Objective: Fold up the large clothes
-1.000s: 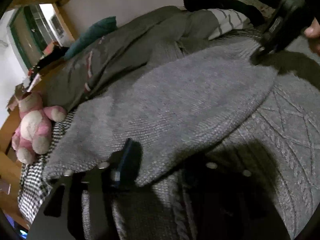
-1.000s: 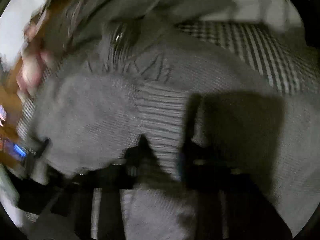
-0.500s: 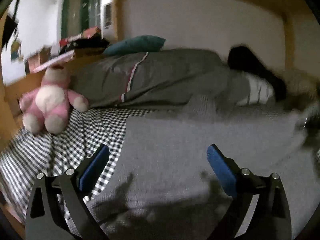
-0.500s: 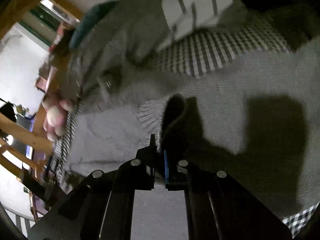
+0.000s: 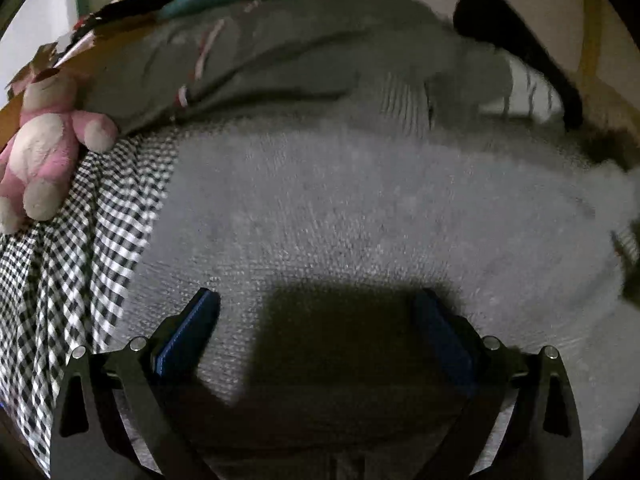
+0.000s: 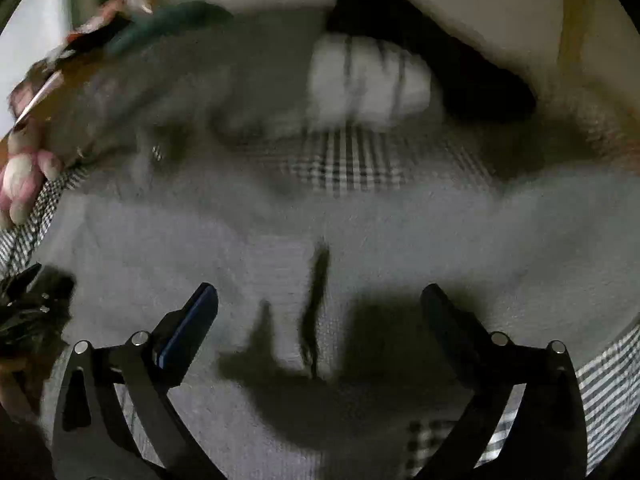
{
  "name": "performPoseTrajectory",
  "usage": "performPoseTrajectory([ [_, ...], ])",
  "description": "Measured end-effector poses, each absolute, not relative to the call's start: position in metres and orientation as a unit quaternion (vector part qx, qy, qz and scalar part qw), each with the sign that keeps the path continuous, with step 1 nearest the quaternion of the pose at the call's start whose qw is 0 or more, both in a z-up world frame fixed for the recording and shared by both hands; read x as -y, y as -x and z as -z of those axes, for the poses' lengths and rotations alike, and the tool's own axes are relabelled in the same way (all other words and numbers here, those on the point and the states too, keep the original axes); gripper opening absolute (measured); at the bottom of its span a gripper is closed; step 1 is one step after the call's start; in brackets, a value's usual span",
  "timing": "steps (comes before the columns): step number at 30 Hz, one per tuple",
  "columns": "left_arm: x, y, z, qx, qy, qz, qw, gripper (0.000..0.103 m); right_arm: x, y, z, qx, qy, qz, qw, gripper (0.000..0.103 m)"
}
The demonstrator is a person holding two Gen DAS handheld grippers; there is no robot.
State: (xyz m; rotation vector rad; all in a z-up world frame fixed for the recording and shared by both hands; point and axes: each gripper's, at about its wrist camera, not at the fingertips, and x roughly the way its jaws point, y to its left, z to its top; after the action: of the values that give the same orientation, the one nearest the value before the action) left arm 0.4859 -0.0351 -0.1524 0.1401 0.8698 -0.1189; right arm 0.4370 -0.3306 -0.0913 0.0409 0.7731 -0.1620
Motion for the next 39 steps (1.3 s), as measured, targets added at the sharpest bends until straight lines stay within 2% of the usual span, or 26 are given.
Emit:
performPoseTrajectory([
  [3,0.032,-0.484,0.155,-0.422,-0.064,0.058,0.902,0.097,0.290,-0.441,0.077,-0.354,0.009,0.091,0.931,0.100],
  [9,0.030,-0.481,0.156,-0.418,-0.057,0.063,0.904,0.097,0.200,-0.496,0.141,-0.465,0.054,0.021,0.883,0.100],
  [12,0.028,-0.483,0.157,-0.420,-0.051,0.066,0.903,0.098,0.207,-0.502,0.163,-0.489,0.032,0.016,0.872,0.100],
  [28,0.032,-0.485,0.157,-0.420,-0.056,0.062,0.903,0.098,0.304,-0.463,0.154,-0.502,-0.015,0.035,0.864,0.100],
  [34,0.033,-0.485,0.157,-0.420,-0.057,0.060,0.904,0.098,0.301,-0.451,0.133,-0.474,0.011,0.098,0.875,0.100],
  [37,0.033,-0.485,0.157,-0.420,-0.058,0.059,0.904,0.099,0.291,-0.442,0.124,-0.461,-0.024,0.068,0.884,0.100],
  [39,0.033,-0.485,0.157,-0.419,-0.060,0.057,0.904,0.099,0.274,-0.449,0.136,-0.479,-0.010,0.044,0.877,0.100],
])
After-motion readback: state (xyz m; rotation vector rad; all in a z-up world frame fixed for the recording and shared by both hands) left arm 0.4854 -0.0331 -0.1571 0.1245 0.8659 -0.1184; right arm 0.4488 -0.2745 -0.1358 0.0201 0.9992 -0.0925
